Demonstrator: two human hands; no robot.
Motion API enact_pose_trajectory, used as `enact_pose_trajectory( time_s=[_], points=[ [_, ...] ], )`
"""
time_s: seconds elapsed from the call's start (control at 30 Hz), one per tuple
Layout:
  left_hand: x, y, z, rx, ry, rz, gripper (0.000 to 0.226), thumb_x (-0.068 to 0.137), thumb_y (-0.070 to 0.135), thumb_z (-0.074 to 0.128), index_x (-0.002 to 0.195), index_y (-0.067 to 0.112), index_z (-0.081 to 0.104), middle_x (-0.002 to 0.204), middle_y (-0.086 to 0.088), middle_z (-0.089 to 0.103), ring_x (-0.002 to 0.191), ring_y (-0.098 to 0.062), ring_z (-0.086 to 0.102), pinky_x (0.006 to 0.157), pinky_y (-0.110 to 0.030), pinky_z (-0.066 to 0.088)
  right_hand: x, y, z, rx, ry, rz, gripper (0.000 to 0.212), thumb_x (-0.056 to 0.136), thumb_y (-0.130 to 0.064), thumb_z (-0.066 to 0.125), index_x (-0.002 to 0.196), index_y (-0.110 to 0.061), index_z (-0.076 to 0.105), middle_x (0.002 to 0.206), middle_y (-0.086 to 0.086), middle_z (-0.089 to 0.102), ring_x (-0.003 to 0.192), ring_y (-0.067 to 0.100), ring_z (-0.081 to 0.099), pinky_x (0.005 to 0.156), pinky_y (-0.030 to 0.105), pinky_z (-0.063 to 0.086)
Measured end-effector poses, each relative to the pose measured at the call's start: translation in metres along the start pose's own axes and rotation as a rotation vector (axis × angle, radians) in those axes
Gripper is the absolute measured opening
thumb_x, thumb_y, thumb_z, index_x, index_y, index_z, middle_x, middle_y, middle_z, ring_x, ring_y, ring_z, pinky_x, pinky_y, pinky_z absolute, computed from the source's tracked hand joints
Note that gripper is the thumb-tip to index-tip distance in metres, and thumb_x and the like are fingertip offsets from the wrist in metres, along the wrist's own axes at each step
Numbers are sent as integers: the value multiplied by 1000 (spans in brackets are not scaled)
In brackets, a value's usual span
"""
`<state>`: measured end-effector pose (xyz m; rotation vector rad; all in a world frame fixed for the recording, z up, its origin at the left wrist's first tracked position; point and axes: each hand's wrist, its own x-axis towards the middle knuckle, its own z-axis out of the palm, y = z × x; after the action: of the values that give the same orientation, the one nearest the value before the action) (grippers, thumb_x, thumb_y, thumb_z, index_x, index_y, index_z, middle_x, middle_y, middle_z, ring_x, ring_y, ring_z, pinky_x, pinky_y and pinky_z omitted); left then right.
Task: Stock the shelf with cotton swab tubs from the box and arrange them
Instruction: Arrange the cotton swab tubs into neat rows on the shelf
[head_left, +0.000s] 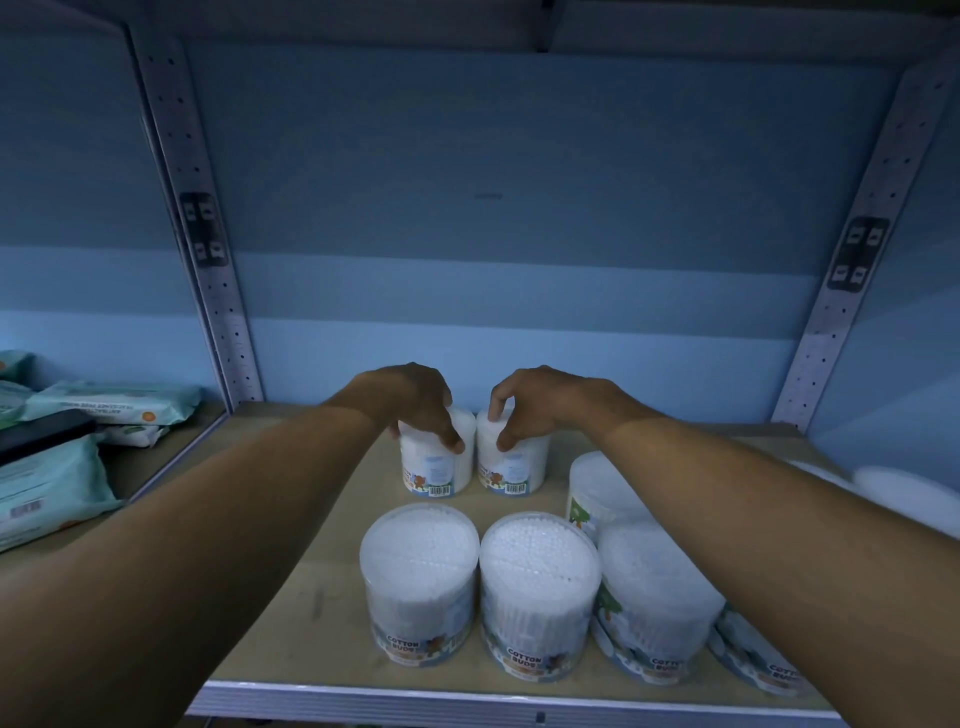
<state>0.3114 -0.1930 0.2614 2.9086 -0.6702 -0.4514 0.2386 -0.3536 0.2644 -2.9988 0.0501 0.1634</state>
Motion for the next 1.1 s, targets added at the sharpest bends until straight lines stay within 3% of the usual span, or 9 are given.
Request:
enact_pose_trajectory(
  time_s=[0.17,0.33,0.5,0.67,0.8,1.1],
  points=[
    [-3,3,2,36,17,-61,81,70,57,79,132,11,54,122,-7,60,97,-27,64,77,-34,61,-4,5,-2,8,-53,-36,41,83,-32,78,120,-36,64,142,-4,49,124,22,51,100,37,46],
    [-5,0,-2,65,30,-44,93,71,66,72,144,18,41,140,-5,52,114,-26,57,86,-34,55,-7,1,-9,32,13,-5,55,80,-52,77,128,-36,58,145,-4,48,124,21,51,97,36,45],
    [-5,-4,-6,78,-51,21,87,72,55,78,144,22,42,143,-2,49,119,-27,56,97,-39,53,-4,-4,-5,-21,50,61,61,78,-58,76,129,-30,59,137,-2,55,118,21,55,93,36,49],
    [-5,-6,-5,81,-33,47,82,75,49,79,144,19,44,140,-5,51,112,-29,62,92,-35,56,-1,-8,1,-4,9,94,55,79,-53,76,125,-26,63,133,1,58,114,23,57,95,40,52],
    [-6,-5,-3,40,-3,26,78,76,50,78,138,13,49,131,-6,56,102,-27,64,78,-28,56,-1,-8,-4,-5,-38,77,52,80,-46,78,126,-27,63,139,-1,54,119,23,55,98,41,52],
    [-3,-2,2,79,43,-15,77,71,62,76,124,10,58,117,-6,64,84,-26,68,67,-28,56,1,1,-5,4,-86,20,46,77,-35,81,119,-38,61,136,-4,49,111,21,52,88,34,53]
  ],
)
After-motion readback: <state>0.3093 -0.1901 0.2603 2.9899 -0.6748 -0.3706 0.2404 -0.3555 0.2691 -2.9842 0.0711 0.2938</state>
